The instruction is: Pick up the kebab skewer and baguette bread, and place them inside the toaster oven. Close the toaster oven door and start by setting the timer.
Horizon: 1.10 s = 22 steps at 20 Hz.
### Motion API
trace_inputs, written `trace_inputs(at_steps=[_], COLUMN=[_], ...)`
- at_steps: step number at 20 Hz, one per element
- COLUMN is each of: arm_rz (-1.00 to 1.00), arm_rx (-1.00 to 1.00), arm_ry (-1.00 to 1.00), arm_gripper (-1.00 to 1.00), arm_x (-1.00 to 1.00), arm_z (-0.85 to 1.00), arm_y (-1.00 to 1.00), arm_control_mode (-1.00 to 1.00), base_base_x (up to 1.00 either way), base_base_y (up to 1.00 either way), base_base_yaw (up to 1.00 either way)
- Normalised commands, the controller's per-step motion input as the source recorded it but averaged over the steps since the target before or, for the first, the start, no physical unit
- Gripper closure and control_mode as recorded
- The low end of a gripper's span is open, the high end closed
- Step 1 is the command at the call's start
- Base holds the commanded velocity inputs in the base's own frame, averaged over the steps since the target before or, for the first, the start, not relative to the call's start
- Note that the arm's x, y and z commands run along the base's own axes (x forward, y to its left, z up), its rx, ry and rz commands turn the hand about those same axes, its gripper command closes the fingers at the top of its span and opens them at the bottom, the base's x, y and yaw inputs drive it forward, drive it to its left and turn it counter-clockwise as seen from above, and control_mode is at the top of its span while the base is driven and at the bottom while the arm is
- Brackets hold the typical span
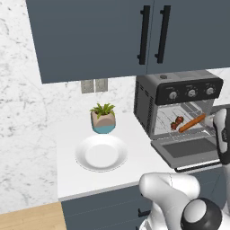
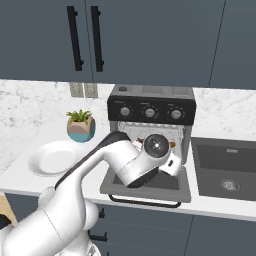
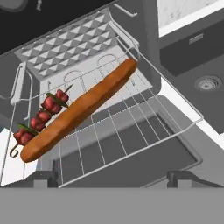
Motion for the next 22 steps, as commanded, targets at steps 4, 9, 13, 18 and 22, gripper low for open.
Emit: trace_inputs(at_steps=[4,9,13,18,22], arm_rz=[0.03,0.0,0.0,0.13,0.2], arm_rx=[-0.08,-0.07,-0.07,-0.11,-0.14], arm_ry=[-0.01,0.0,-0.02,-0.14,-0.14], arm_gripper=[-1.0,-1.0,-1.0,-1.0,-1.0], arm_x=[-0.31,-0.28,-0.24,-0.05,0.0], arm_z=[-0.05,-0.11,-0.26,-0.08,0.0], arm_y=[0.0,0.0,0.03,0.11,0.21], arm_control_mode=[-1.0,-1.0,-1.0,-1.0,-1.0], base_base_x=[0.0,0.0,0.0,0.0,0.0], base_base_y=[0.0,0.0,0.0,0.0,0.0], base_base_yaw=[0.0,0.0,0.0,0.0,0.0])
